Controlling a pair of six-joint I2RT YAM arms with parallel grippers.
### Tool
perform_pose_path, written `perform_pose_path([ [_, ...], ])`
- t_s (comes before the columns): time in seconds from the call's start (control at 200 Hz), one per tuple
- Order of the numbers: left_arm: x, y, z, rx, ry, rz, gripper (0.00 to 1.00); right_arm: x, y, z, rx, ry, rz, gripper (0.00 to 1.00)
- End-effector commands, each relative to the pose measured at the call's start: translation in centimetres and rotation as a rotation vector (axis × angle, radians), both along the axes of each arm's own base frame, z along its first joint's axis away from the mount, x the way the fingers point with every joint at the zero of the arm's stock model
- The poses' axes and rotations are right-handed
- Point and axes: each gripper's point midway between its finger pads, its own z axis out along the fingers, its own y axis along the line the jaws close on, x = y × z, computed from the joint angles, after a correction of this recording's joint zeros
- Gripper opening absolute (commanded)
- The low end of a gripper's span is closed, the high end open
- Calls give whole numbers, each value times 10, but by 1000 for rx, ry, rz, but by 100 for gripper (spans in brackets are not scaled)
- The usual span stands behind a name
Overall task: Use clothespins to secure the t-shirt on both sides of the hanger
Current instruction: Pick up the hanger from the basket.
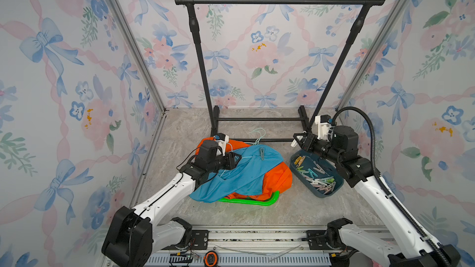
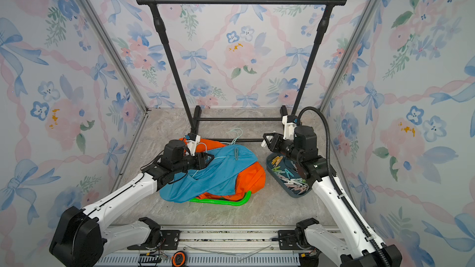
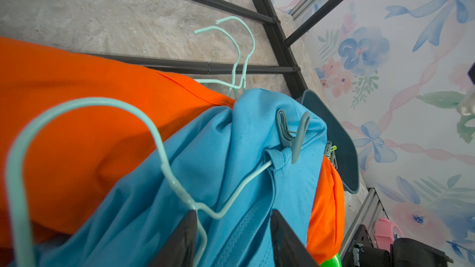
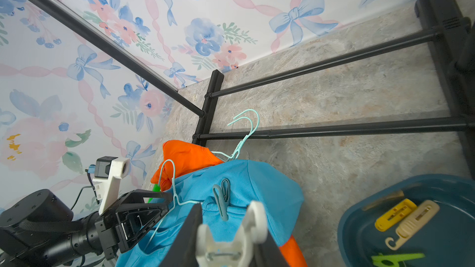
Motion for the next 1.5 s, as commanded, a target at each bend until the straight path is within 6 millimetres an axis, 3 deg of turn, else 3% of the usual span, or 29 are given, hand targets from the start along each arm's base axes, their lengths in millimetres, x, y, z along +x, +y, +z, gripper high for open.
perform_pose_path([
  [0.0,3,4,-9,28,24,22,49,0,4,0,0,-10,9,30],
  [0.37,13,-21,-7,-70,21,-58,44,1,4,-7,-9,1,10,30],
  [0.515,17,-26,4,-108,-11,-68,36,2,4,-9,-12,5,8,30],
  [0.525,21,-28,15,-119,-35,-69,36,2,4,-9,-12,5,9,30],
  [0.555,23,-29,20,-125,-49,-70,34,2,4,-8,-12,4,9,30],
  [0.77,25,-24,38,-122,-100,-50,22,2,5,-5,-13,3,15,30],
  [0.885,24,-21,49,-116,-123,-42,13,2,6,-1,-10,-1,20,30],
  [0.95,26,-19,56,-109,-135,-28,1,1,6,2,-8,-6,20,30],
  [0.99,27,-17,63,-109,-148,-19,0,1,6,4,-7,-9,20,30],
  [1.17,40,-4,115,-98,-238,79,0,0,6,18,-4,-40,23,30],
  [1.32,59,27,188,-92,-360,285,0,-1,6,34,5,-71,23,30],
  [1.495,65,62,291,-153,-522,490,0,0,8,58,26,-115,31,30],
])
